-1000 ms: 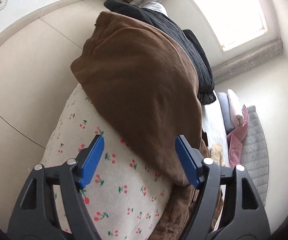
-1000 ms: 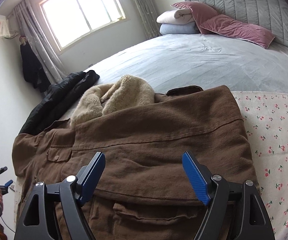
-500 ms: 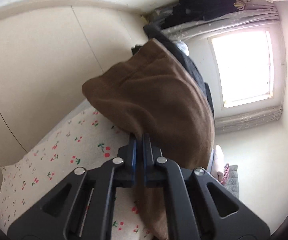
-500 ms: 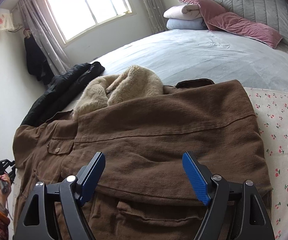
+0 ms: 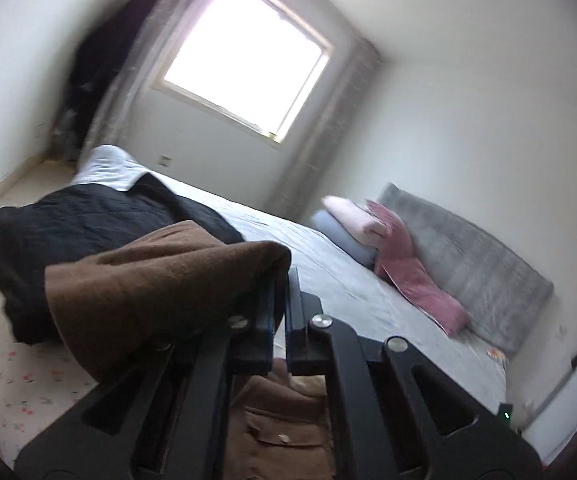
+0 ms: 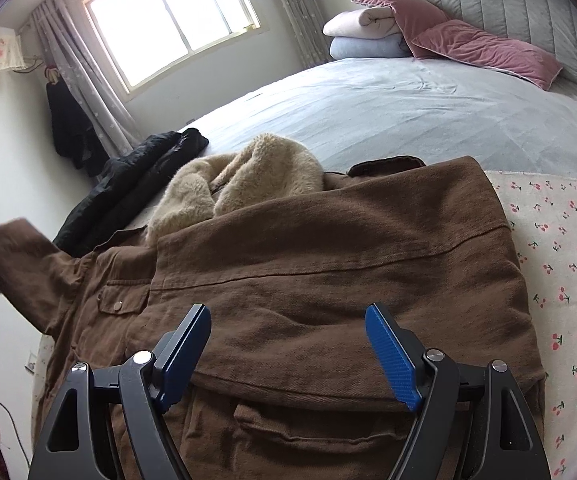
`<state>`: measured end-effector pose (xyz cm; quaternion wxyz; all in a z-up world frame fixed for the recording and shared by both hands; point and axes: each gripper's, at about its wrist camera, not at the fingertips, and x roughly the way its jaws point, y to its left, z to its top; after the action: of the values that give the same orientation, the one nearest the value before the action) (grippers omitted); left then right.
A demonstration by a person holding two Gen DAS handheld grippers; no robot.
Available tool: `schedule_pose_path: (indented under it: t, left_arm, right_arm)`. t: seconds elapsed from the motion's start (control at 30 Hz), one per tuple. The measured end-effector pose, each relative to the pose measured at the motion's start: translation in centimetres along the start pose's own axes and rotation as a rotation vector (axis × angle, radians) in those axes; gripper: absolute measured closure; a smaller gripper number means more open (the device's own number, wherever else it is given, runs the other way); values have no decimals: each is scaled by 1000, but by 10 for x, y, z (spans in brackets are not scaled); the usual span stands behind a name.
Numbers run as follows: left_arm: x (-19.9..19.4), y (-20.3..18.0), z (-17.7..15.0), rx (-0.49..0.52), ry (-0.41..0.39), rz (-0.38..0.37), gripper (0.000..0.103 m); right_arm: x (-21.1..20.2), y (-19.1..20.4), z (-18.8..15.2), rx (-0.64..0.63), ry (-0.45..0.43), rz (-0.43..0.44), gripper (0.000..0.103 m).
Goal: Fold large clothes
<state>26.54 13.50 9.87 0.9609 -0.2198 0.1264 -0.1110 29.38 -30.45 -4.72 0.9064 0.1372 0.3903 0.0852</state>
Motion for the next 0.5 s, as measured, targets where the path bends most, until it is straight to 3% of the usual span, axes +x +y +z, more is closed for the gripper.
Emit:
schedule_pose_path:
  t: [0.03, 0.1, 0.13, 0.2, 0.27, 0.3, 0.4, 0.5]
  left_arm:
    - [15, -24, -8, 58, 75, -90, 99]
    - [47, -80, -35, 210, 308, -284, 97]
    - [55, -99, -49, 284, 370, -324, 96]
    - [60, -133, -72, 429, 446, -361, 94]
    - [58, -144, -77, 490, 439, -403, 89]
    - [54, -141, -75, 494, 436, -409, 79]
    - [47, -99, -54, 450, 419, -361, 68]
    - [63, -45, -44, 407, 460, -180, 65]
  right_arm:
    - [1, 0, 0, -1, 3, -2, 22]
    - [2, 1, 0, -5, 7, -7, 22]
    - [3, 1, -1, -7, 10, -9, 22]
    - [2, 2, -1, -9, 10, -10, 22]
    - [0, 0, 0, -6, 6, -17, 22]
    - [-1, 0, 0, -2, 4, -19, 22]
    - [-2, -2, 0, 15, 2, -15, 22]
    - [1, 1, -1, 29, 21, -3, 22]
